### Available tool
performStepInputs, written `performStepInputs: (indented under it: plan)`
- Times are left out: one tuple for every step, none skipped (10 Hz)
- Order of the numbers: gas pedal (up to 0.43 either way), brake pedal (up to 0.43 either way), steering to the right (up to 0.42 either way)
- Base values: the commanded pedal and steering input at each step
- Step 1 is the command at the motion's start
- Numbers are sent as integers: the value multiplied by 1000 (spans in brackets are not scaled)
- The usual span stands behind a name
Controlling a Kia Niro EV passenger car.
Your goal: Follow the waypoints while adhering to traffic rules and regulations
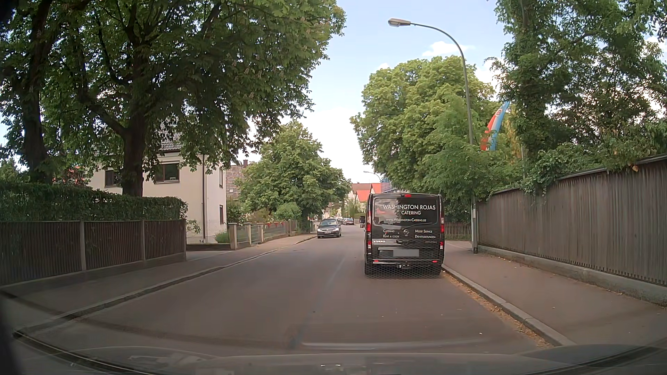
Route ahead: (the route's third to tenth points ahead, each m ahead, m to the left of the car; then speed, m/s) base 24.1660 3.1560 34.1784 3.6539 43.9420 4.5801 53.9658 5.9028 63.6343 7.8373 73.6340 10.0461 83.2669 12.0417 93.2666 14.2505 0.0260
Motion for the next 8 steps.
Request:
performStepInputs:
  plan:
    - [0, 652, -57]
    - [0, 659, -57]
    - [0, 665, -57]
    - [0, 659, -57]
    - [0, 652, -56]
    - [0, 659, -56]
    - [0, 659, -56]
    - [0, 659, -56]
